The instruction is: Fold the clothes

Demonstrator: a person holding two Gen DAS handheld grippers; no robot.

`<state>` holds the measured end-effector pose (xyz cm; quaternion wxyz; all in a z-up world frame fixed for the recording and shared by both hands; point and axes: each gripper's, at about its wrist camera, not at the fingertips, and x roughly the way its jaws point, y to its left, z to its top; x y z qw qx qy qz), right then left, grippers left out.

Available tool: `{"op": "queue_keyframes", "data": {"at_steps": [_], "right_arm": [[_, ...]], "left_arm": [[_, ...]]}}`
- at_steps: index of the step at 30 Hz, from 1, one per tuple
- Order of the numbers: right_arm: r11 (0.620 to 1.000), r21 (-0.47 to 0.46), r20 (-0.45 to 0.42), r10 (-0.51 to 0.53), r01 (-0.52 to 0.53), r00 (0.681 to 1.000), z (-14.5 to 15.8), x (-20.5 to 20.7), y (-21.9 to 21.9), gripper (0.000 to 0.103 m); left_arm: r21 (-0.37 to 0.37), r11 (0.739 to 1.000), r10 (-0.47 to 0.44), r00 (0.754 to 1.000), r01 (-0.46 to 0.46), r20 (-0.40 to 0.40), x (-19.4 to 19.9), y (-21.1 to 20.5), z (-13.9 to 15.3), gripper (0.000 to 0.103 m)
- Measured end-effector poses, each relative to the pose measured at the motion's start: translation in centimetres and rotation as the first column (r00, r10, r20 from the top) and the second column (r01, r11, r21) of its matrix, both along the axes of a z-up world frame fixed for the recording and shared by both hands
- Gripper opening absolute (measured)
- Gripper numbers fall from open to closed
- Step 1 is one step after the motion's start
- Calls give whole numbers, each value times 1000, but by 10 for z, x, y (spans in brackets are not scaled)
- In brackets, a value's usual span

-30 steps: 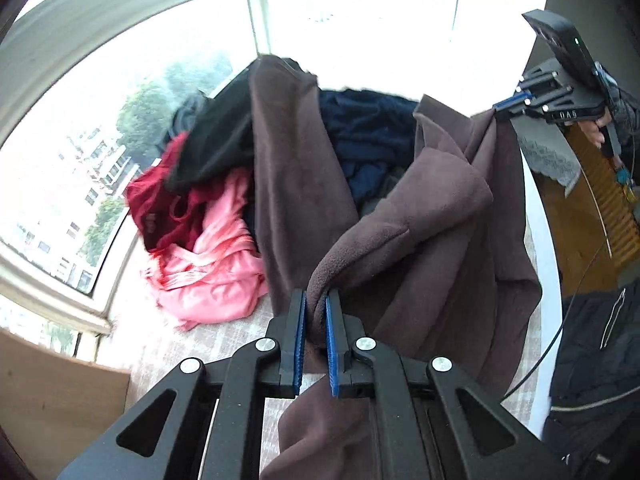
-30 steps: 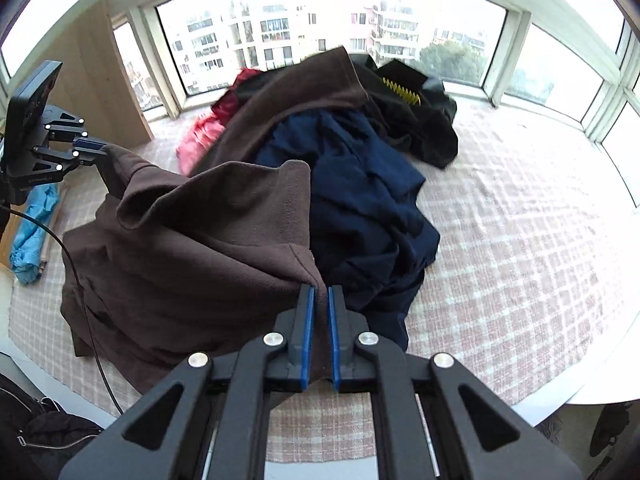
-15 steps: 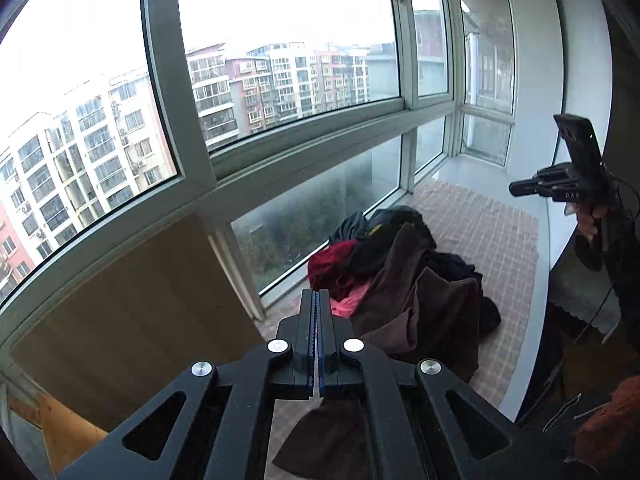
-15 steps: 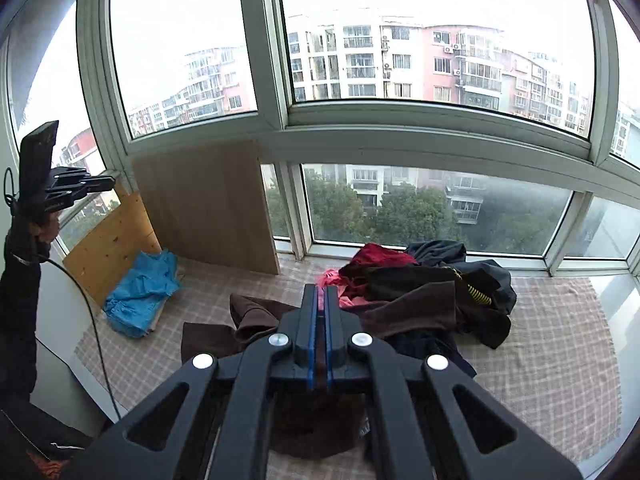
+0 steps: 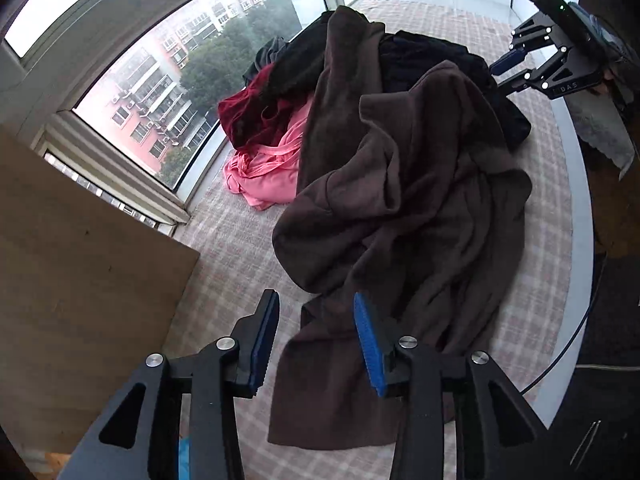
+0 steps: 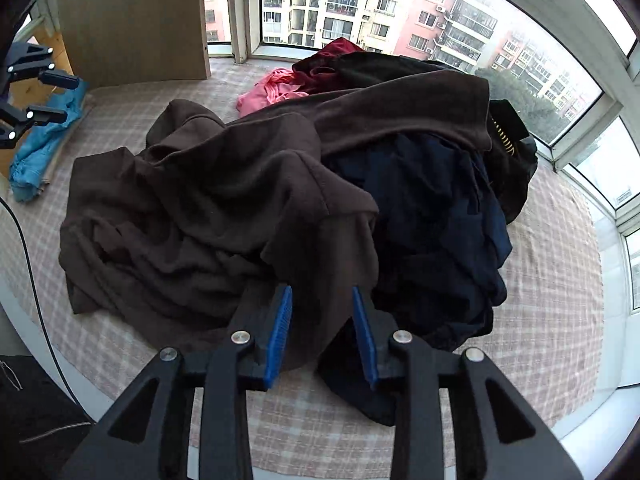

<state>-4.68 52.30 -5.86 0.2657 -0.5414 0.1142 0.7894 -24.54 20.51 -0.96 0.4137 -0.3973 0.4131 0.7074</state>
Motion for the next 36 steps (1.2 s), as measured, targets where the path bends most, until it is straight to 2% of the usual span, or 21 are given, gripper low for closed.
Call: {"op": "queue_keyframes", "data": {"at_steps": [3,6,8,10,12,15,17,20,22,24,26,28,29,30,32,36], "right_arm": [[1000,-10,-29,-5,4,1000,6,-4,15,40],[999,-32,-40,-11,9,999,8,-16,31,42],[999,-51,-38,-5,3,999,6,-28,41,42],[998,-60,-15,7,-8,1000,1,-39,45,43],[998,-59,26,26,-25,999,-5,-51,46,44],[997,-56,61,58,-55,996,-5,-61,42,44],[994,-91,29,70,-67,997,1,-62,40,44],[994,-84,68,78,-73,995,-5,-68,38,47],[995,-69,116,75,-67,990,-18,-67,37,48],[997,-54,165,71,-63,984,-31,-67,37,48],[998,-39,213,66,-59,975,-44,-66,36,47],[998,-24,242,54,-50,969,-52,-65,36,24],[999,-12,223,35,-34,974,-47,-62,35,13],[1000,11,194,20,-23,981,-36,-59,34,9],[997,70,130,8,-17,991,-5,-56,27,7],[981,195,-42,3,5,999,85,-51,11,7]], "left_arm": [[-53,993,-103,995,102,-12,-23,21,-26,39],[-131,970,-212,977,207,-22,-41,36,-54,41],[-151,957,-252,968,247,-12,-56,45,-75,42],[-159,952,-262,965,261,16,-73,51,-97,48],[-163,952,-250,966,259,71,-87,55,-119,48],[-132,959,-231,961,252,154,-96,61,-140,47],[-104,961,-232,953,255,194,-95,63,-142,43],[-62,964,-235,938,258,255,-94,64,-144,23],[-49,972,-205,935,228,291,-96,61,-143,12],[-38,980,-175,929,198,326,-98,58,-142,7],[-29,984,-157,938,175,310,-97,53,-136,6],[-13,988,-146,945,156,293,-92,48,-125,5],[1,990,-137,953,142,271,-89,45,-116,5],[14,992,-128,960,128,249,-85,41,-107,5],[63,995,-87,976,75,202,-80,29,-76,5],[171,985,-9,996,-7,92,-65,-3,1,5]]}}
